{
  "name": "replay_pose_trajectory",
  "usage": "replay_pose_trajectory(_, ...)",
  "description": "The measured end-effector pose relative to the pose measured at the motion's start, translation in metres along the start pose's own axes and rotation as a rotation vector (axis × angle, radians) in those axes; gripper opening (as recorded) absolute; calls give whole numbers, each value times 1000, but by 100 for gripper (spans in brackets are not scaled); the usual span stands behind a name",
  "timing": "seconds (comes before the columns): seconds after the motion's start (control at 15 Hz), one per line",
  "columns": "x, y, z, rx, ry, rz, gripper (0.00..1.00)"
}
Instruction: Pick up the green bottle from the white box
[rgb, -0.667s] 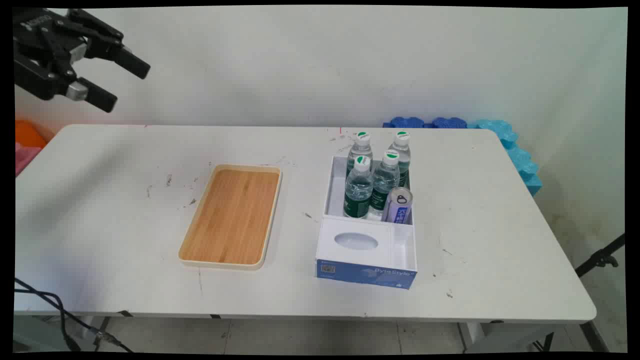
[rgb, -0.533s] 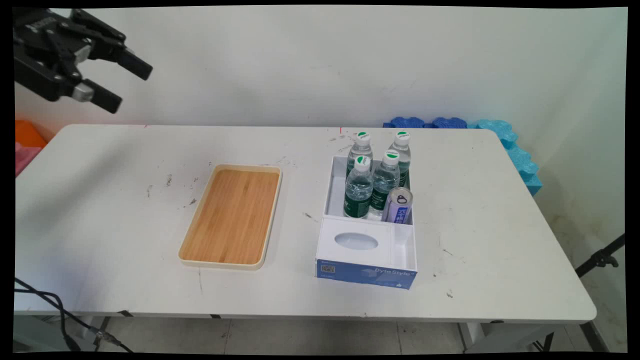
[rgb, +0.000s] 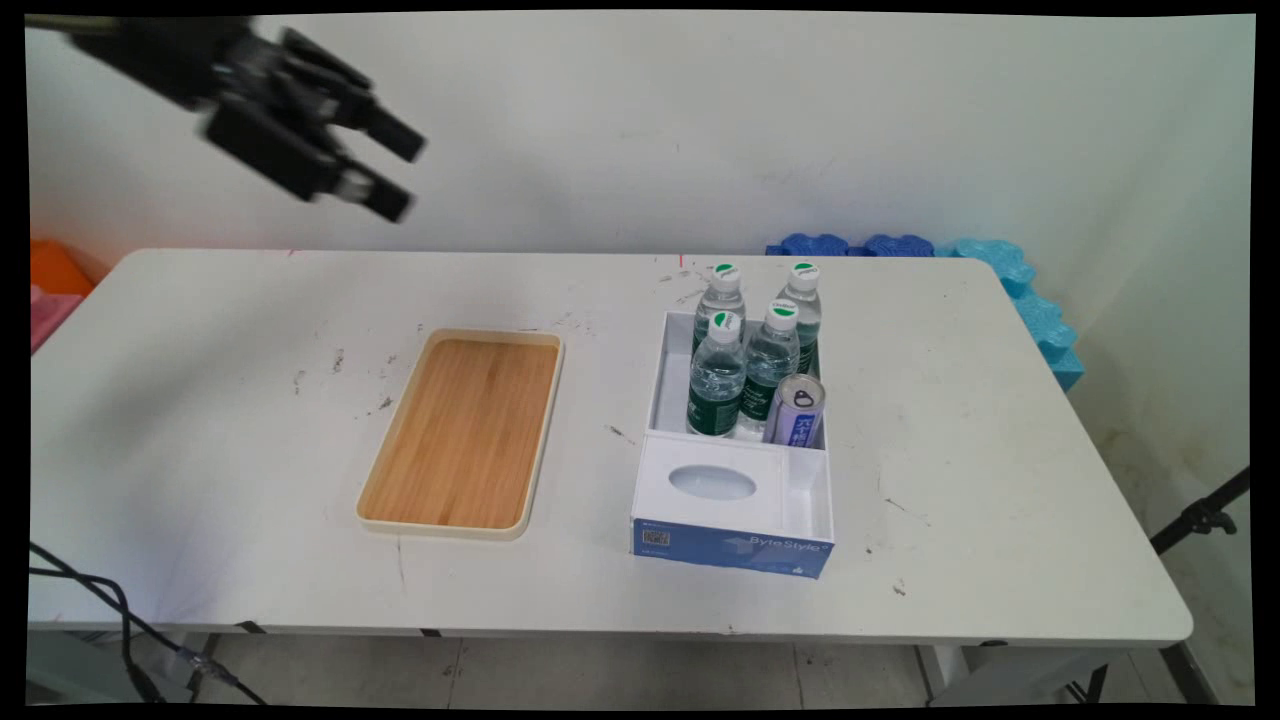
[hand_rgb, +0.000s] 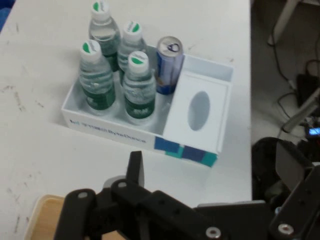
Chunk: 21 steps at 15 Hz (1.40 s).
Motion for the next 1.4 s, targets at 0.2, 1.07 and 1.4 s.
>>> replay_pose_trajectory(0.2, 22, -1, 41, 59, -44, -33, 100)
replay_pose_trajectory(1.07, 50, -3, 203, 207, -200, -141, 100)
replay_pose_trajectory(1.4, 54, 1, 250, 219, -216, -171, 100)
